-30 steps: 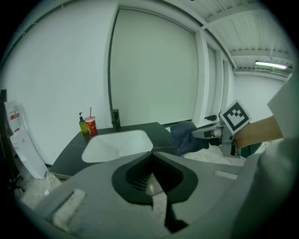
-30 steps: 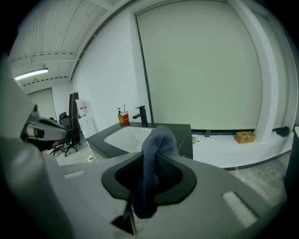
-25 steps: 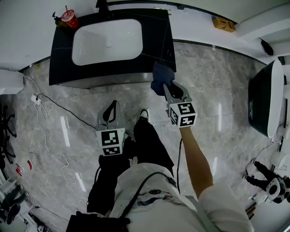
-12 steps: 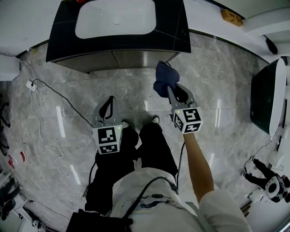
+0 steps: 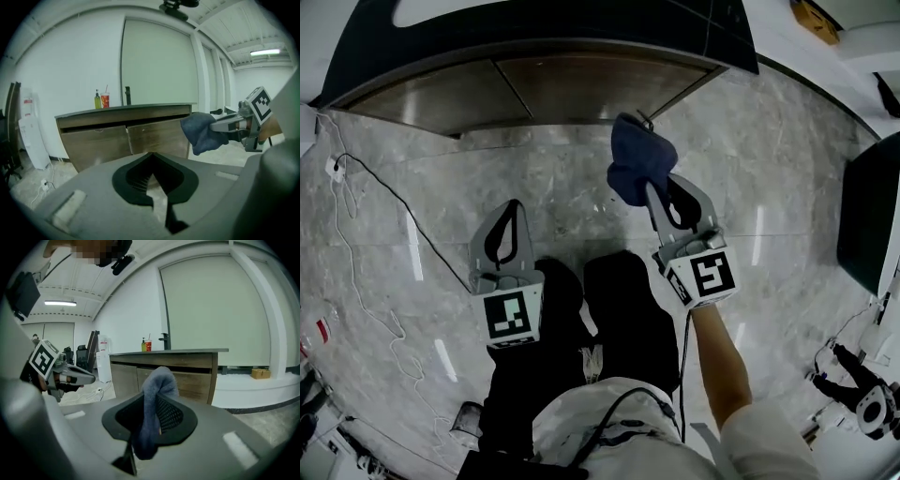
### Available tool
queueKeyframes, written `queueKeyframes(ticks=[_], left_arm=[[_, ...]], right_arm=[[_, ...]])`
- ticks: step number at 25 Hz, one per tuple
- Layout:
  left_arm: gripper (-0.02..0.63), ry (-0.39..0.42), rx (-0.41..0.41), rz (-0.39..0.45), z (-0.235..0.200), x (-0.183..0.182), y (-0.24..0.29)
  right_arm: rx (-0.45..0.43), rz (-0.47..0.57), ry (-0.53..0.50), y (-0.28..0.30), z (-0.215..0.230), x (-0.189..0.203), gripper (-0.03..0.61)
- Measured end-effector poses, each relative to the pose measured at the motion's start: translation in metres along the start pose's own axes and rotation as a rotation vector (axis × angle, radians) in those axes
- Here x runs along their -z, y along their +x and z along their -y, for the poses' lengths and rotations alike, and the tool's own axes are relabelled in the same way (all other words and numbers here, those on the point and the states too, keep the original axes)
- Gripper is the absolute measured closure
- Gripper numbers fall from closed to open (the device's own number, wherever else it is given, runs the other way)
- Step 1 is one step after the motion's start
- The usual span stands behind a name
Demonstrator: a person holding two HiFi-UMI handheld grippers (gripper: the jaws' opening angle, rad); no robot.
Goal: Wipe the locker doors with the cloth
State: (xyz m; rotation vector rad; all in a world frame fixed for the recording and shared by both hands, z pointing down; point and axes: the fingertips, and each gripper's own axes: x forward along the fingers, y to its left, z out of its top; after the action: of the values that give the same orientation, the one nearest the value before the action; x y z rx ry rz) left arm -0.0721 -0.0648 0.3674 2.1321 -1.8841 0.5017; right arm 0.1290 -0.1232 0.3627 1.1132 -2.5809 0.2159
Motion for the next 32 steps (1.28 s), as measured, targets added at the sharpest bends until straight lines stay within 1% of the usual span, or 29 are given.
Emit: queueKeyframes(ticks=[2,5,8,10,12,14,17,19,22,25,27,29,32], left_arm=[[0.612,0.007,-0.025,0.041,-0.004,0.017,0.011],[0.612,0.009,-0.020,0.054,-0.008,0.058,0.040],[0.612,0.018,-0.040,0.059,-0.011,0.102,0.067],[0.612,0.028,-0.046,0.069,-0.012,0.124,0.084],[0.612,0.047,-0.042,0.100,-0.010,0.141,0.100],[0.612,0.053,-0.043,0.119,-0.007,0.159,0.111],[0.612,0.053,-0.051,0.136,-0.005,0.183,0.121],[0.612,0.046,-0.059,0.151,-0.004,0.194,0.124],[0.612,0.043,-0.079,0.139,-0.006,0.208,0.114],[0.612,0.036,-0.109,0.136,-0.011,0.213,0.101],[0.612,0.031,-0.124,0.142,-0.014,0.213,0.098],[0.612,0.028,-0.129,0.143,-0.014,0.213,0.096],[0.612,0.026,-0.128,0.155,-0.013,0.207,0.094]], right_arm=[[-0.016,0.034,-0.028,0.013,-0.002,0.022,0.508],[-0.028,0.095,-0.050,0.036,-0.004,0.057,0.508],[-0.038,0.154,-0.074,0.055,-0.006,0.094,0.508],[-0.042,0.178,-0.081,0.064,-0.005,0.117,0.508],[-0.043,0.203,-0.071,0.075,-0.002,0.137,0.508],[-0.051,0.239,-0.088,0.085,0.001,0.154,0.508],[-0.056,0.263,-0.113,0.097,0.004,0.175,0.508],[-0.046,0.278,-0.132,0.104,0.010,0.183,0.508],[-0.029,0.267,-0.168,0.106,0.019,0.193,0.508],[0.011,0.207,-0.276,0.111,0.041,0.204,0.508],[0.071,0.168,-0.355,0.117,0.066,0.206,0.508],[0.143,0.151,-0.409,0.122,0.091,0.198,0.508],[0.231,0.147,-0.474,0.134,0.124,0.173,0.508]])
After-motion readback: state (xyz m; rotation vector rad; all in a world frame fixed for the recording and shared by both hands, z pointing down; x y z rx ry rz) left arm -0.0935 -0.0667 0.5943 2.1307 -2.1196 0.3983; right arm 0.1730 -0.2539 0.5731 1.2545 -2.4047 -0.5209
